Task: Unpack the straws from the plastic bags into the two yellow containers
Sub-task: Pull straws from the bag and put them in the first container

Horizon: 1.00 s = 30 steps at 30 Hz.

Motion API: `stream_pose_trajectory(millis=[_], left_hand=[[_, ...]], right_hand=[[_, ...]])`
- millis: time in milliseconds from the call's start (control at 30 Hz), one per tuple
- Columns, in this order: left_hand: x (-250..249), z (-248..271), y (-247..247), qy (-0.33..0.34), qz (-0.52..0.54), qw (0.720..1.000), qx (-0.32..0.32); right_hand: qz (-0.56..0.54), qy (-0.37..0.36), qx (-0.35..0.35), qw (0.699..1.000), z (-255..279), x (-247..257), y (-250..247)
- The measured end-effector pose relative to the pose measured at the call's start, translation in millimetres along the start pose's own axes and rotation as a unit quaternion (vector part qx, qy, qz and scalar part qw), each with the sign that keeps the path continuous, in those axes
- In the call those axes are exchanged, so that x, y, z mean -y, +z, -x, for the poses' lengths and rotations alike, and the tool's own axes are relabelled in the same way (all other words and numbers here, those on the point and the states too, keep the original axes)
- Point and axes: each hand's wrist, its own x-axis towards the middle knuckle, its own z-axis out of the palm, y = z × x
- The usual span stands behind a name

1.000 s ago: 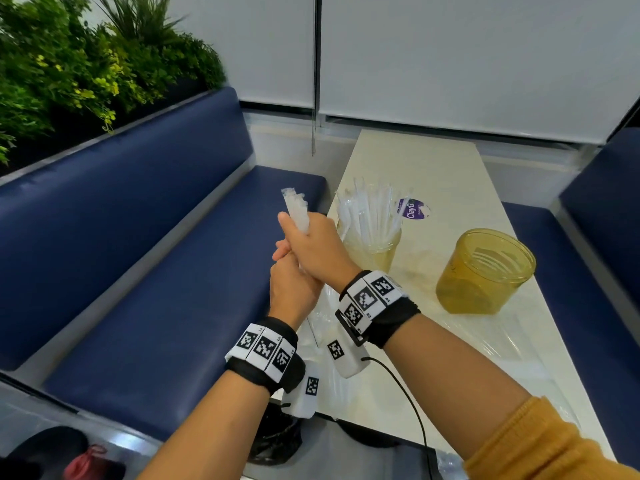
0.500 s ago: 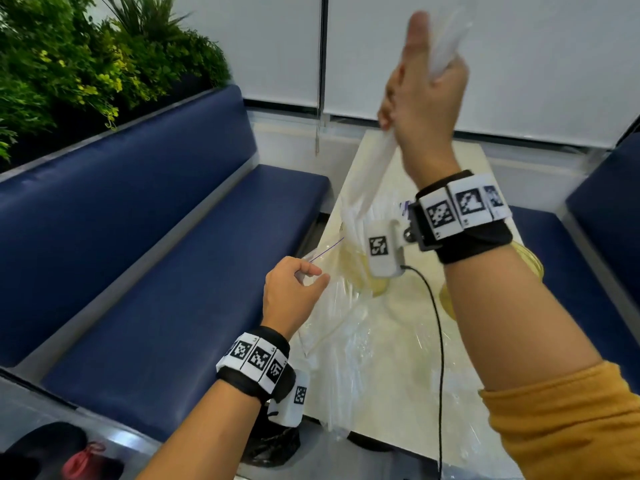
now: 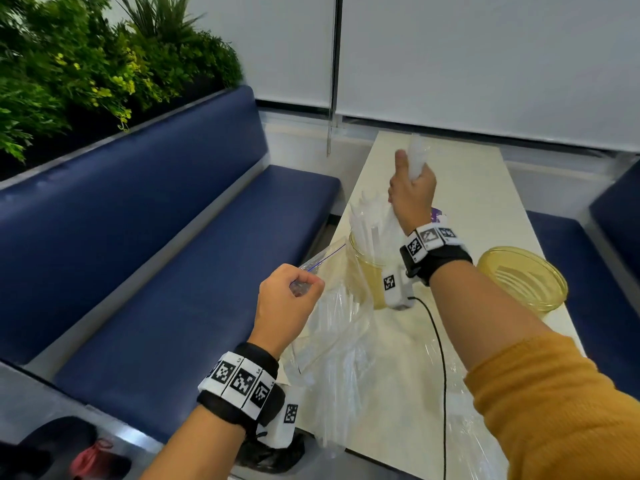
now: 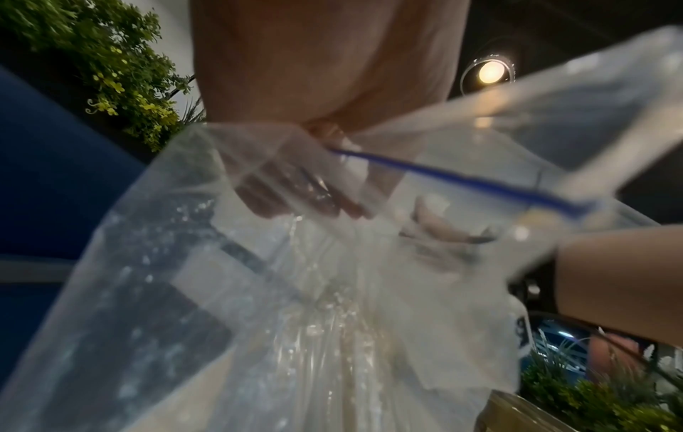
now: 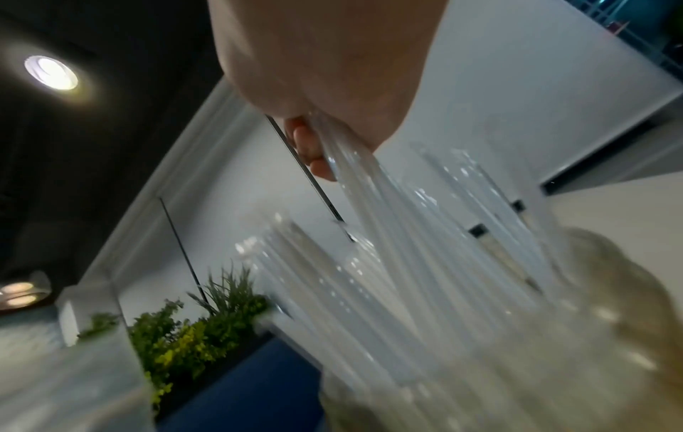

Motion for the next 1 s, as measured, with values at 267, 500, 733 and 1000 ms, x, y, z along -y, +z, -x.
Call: stream_pose_trajectory(millis=[267, 500, 733, 1000], left_hand=[[-3.1, -1.2, -1.2, 0.009, 0.006, 1.0, 0.009], [-13.4, -1.0, 1.1, 0.019, 0.014, 1.0, 0.02], [-17.8, 1.8, -2.1, 0.028, 0.013, 0.999, 0.026], [-20.8, 1.2, -0.6, 0.033, -0.001, 0.998, 0.046]], right_hand=[[0.137, 0.018, 0.001, 0.99, 11.6, -44.5, -17.9], [0.142, -0.136, -0.004, 0.981, 2.2, -12.4, -21.2], [0.386, -0.165, 0.11, 0.901, -5.6, -14.5, -21.6], [0.585, -0.104, 0.275, 0.756, 20.9, -20.1, -29.1]])
